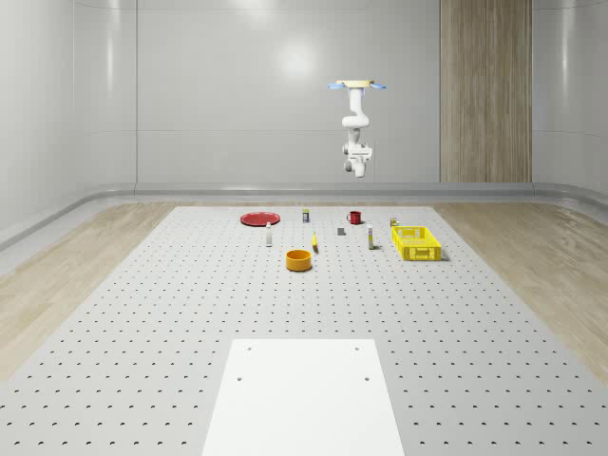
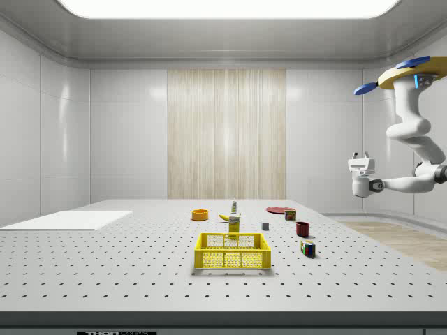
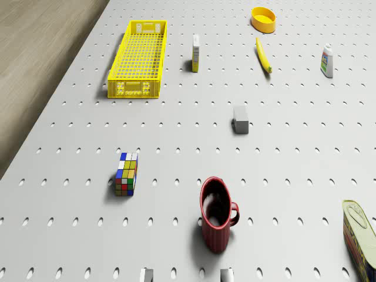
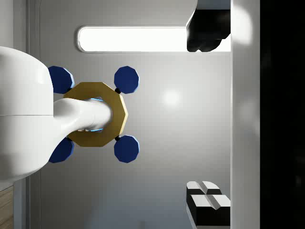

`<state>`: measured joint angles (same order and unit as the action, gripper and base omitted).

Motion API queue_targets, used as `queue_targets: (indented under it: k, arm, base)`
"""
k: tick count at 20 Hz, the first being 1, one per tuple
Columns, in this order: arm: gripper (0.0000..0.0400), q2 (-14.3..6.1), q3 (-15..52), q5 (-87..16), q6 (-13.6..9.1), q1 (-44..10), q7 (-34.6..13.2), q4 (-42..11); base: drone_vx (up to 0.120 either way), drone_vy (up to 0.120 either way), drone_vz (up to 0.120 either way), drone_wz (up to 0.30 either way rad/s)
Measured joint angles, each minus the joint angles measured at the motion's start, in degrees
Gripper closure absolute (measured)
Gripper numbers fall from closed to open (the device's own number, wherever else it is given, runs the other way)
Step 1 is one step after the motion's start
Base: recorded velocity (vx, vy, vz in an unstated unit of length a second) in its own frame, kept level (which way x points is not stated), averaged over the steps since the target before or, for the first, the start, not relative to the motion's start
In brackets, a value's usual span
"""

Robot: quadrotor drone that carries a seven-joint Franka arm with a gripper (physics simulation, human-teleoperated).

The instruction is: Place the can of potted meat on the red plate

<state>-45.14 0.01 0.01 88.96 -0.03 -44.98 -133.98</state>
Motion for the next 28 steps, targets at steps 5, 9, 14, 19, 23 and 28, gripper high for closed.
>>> queue_targets:
  k: [5, 9, 14, 19, 23, 28]
  arm:
    - [0.0000, 1.1, 0.1, 0.0, -4.8, -0.1, 0.1, 6.1]
    - [0.0000, 2.7, 0.1, 0.1, -7.7, -0.2, 0.1, 10.8]
    - [0.0000, 4.2, 0.2, 0.1, -10.0, -0.3, 0.1, 14.8]
    - [0.0000, 4.8, 0.2, 0.1, -10.8, -0.3, 0.2, 16.4]
    - [0.0000, 4.9, 0.2, 0.1, -10.9, -0.4, 0.2, 16.8]
    - [0.0000, 4.8, 0.2, 0.1, -10.9, -0.4, 0.2, 16.9]
  base:
    - [0.024, -0.056, 0.000, 0.000]
    - [0.120, -0.120, 0.000, 0.000]
    - [0.120, -0.120, 0.000, 0.000]
    - [0.120, -0.120, 0.000, 0.000]
    - [0.040, -0.120, 0.000, 0.000]
    - [0.056, -0.120, 0.000, 0.000]
